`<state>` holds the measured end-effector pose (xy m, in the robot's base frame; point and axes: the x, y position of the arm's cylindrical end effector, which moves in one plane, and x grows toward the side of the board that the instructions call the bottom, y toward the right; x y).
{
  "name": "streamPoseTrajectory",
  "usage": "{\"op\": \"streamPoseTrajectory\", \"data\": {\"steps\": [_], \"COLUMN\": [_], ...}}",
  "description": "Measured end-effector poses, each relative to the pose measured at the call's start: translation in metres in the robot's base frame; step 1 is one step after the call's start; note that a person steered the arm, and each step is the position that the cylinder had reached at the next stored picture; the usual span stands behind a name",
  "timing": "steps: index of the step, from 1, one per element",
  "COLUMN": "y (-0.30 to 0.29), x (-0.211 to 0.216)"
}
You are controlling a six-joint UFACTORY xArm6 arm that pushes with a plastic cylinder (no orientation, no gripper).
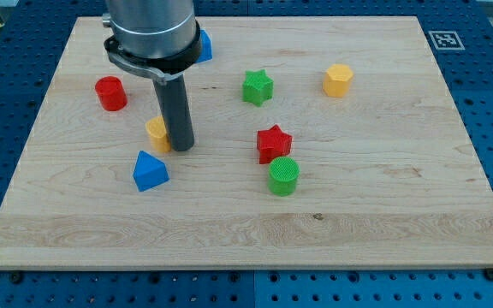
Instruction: Push the heart below the red circle
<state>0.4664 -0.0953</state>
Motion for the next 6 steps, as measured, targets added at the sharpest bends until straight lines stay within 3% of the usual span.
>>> {"op": "streamPoseTrajectory", "data": {"steps": [5,6], "y": [-0.078,-0.026], "x": [-0.010,-0.010]}}
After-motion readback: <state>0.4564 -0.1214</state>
